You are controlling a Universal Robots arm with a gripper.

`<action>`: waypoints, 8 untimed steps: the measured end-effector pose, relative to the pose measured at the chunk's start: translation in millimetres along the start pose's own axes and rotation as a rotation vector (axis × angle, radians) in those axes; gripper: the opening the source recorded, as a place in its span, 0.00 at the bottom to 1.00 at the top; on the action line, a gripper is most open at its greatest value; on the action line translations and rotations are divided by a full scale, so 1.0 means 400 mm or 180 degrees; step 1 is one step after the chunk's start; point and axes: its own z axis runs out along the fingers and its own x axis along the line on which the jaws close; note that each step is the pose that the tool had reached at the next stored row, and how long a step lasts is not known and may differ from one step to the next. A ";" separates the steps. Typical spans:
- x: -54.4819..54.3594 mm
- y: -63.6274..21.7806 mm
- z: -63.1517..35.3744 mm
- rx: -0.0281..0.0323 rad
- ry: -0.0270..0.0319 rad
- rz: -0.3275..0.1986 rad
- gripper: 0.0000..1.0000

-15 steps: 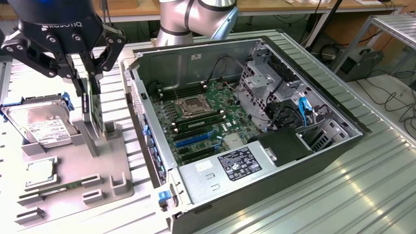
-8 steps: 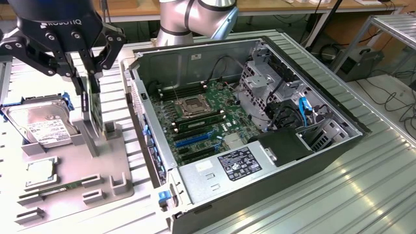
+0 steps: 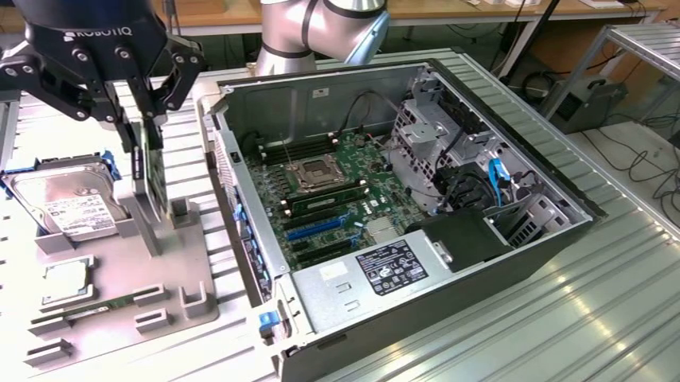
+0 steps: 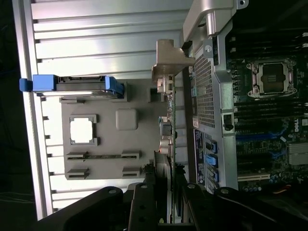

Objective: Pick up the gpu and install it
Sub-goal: 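Pick up the gpu and move the gpu toward the slot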

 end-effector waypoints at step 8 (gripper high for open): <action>0.000 0.000 -0.008 0.0000 0.0000 0.0000 0.26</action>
